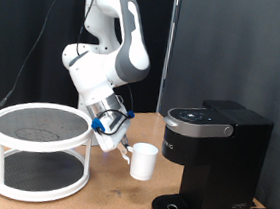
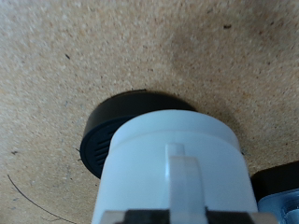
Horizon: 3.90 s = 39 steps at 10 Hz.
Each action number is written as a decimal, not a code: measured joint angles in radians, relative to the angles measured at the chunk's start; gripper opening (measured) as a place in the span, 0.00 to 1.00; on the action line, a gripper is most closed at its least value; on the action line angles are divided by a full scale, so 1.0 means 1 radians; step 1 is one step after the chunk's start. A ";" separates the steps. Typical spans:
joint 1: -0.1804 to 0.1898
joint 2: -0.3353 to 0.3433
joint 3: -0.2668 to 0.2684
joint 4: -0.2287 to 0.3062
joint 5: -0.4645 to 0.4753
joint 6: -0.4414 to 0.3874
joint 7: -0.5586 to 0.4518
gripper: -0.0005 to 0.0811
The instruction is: Make a cup of coffee with the keurig machine
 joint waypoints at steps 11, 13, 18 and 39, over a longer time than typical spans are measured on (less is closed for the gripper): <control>0.039 0.181 0.112 0.152 0.345 0.074 -0.240 0.01; 0.039 0.206 0.121 0.170 0.359 0.080 -0.255 0.01; 0.040 0.284 0.141 0.196 0.413 0.114 -0.325 0.01; -0.093 0.201 0.061 0.081 0.317 -0.229 -0.488 0.91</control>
